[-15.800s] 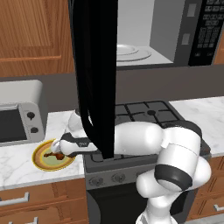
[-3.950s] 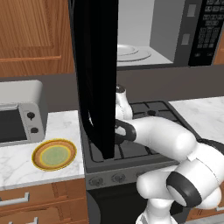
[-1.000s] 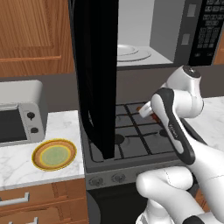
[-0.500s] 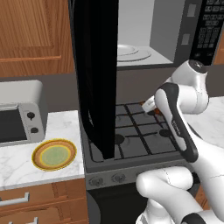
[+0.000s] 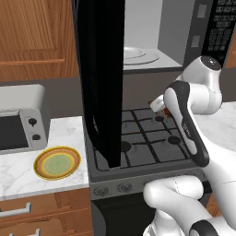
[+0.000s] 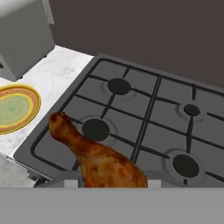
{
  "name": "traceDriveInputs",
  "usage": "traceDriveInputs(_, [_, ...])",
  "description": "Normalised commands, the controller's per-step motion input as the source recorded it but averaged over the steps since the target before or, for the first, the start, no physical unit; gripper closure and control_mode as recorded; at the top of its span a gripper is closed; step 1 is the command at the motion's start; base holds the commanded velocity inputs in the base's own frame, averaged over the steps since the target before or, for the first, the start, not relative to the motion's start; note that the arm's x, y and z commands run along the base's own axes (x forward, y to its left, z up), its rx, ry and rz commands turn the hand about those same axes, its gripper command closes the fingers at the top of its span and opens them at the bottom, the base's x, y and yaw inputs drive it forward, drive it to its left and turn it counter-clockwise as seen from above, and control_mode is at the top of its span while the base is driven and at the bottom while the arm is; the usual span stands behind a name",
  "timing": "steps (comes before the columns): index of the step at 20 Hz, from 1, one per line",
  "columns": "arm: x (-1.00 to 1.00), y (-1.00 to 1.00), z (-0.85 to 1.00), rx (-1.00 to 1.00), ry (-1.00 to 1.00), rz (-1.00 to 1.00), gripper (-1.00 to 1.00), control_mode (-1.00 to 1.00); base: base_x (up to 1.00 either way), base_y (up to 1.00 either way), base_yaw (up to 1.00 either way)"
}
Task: Pick the chicken drumstick from the counter and place it in the microwave. Then turn on the microwave.
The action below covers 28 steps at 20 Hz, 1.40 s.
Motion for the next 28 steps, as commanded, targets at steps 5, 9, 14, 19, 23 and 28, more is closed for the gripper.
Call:
traceDriveInputs(5, [0.00, -0.02, 0.23, 0.00, 0.00, -0.03, 1.00, -1.00, 0.00, 0.00, 0.00])
traceDriveInputs(9, [0.00, -0.01, 0.18, 0.00, -0.01, -0.03, 1.00, -1.00, 0.00, 0.00, 0.00])
traceDriveInputs(14, [0.00, -0.02, 0.19, 0.00, -0.02, -0.03, 1.00, -1.00, 0.00, 0.00, 0.00])
traceDriveInputs(19, [0.00, 0.00, 0.16, 0.00, -0.06, -0.02, 1.00, -1.00, 0.00, 0.00, 0.00])
traceDriveInputs(23, [0.00, 0.00, 0.15, 0.00, -0.08, -0.01, 1.00, -1.00, 0.00, 0.00, 0.00])
traceDriveInputs(28, [0.00, 0.00, 0.20, 0.00, -0.05, -0.01, 1.00, -1.00, 0.00, 0.00, 0.00])
